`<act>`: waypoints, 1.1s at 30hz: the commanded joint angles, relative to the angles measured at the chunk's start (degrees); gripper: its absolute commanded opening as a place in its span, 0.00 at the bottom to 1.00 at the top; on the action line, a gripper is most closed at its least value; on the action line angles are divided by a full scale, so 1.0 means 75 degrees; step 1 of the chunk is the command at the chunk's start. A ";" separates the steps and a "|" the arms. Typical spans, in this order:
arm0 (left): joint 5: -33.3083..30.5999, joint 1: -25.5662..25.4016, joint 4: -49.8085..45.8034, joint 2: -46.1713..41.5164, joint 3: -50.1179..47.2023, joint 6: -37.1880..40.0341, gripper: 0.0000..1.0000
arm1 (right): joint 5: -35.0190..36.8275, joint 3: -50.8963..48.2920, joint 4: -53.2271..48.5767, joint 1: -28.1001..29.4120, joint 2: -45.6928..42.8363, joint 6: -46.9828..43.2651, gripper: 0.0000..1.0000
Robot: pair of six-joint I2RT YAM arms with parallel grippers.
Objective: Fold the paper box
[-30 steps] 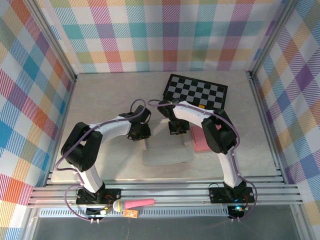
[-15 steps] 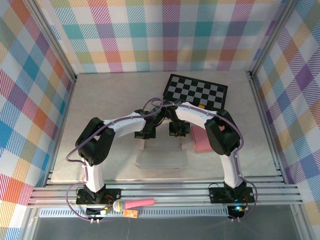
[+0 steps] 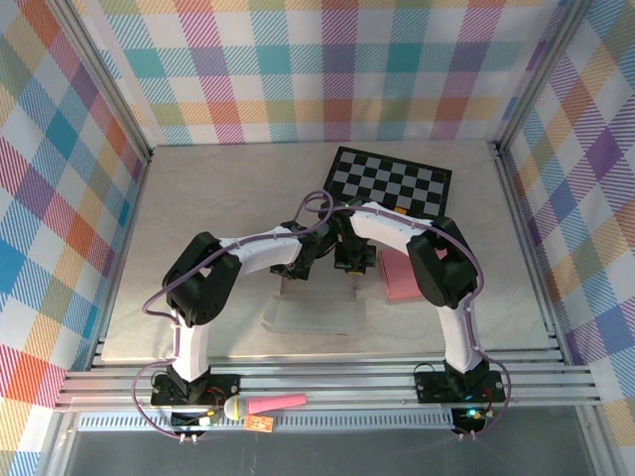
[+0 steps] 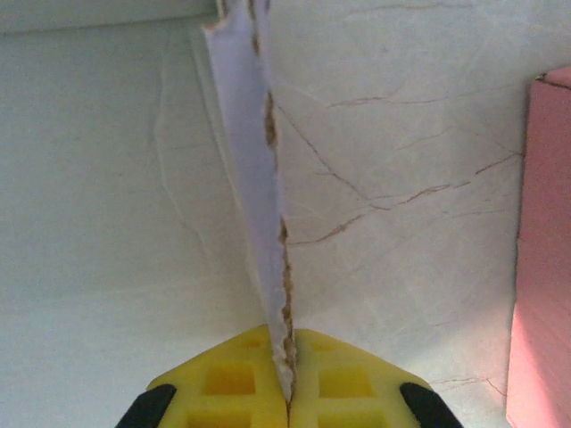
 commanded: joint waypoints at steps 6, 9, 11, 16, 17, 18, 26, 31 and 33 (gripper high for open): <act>0.0822 0.0490 0.0223 -0.0449 -0.0469 0.0407 0.43 | 0.0055 -0.0084 -0.0056 -0.0022 0.0061 0.0108 0.00; 0.1254 0.0744 0.0386 -0.0569 -0.0549 0.0620 0.39 | 0.0031 -0.0111 -0.0043 -0.0014 0.0076 0.0143 0.00; 0.1309 0.0776 0.0307 -0.0493 -0.0488 0.0732 0.31 | 0.0020 -0.0100 -0.0031 -0.0015 0.0097 0.0153 0.00; 0.1293 0.0776 0.0311 -0.0356 -0.0490 0.0737 0.21 | -0.0027 0.0011 -0.0049 -0.0011 0.0162 0.0168 0.00; 0.1280 0.0776 0.0332 -0.0356 -0.0476 0.0750 0.15 | -0.0016 0.0017 -0.0060 -0.0013 0.0170 0.0178 0.00; 0.1272 0.0787 0.0333 -0.0336 -0.0428 0.0769 0.07 | -0.0016 0.0029 -0.0066 -0.0011 0.0185 0.0179 0.00; 0.0759 0.0788 0.0057 -0.0220 -0.0156 0.0768 0.00 | -0.0033 0.0029 -0.0078 -0.0017 0.0252 0.0197 0.00; 0.0774 0.0811 0.0046 -0.0291 -0.0168 0.0815 0.09 | -0.0062 0.0081 -0.0078 -0.0045 0.0300 0.0180 0.00; 0.0847 0.0852 0.0033 -0.0361 -0.0145 0.0804 0.24 | -0.0083 0.0075 -0.0078 -0.0054 0.0313 0.0179 0.00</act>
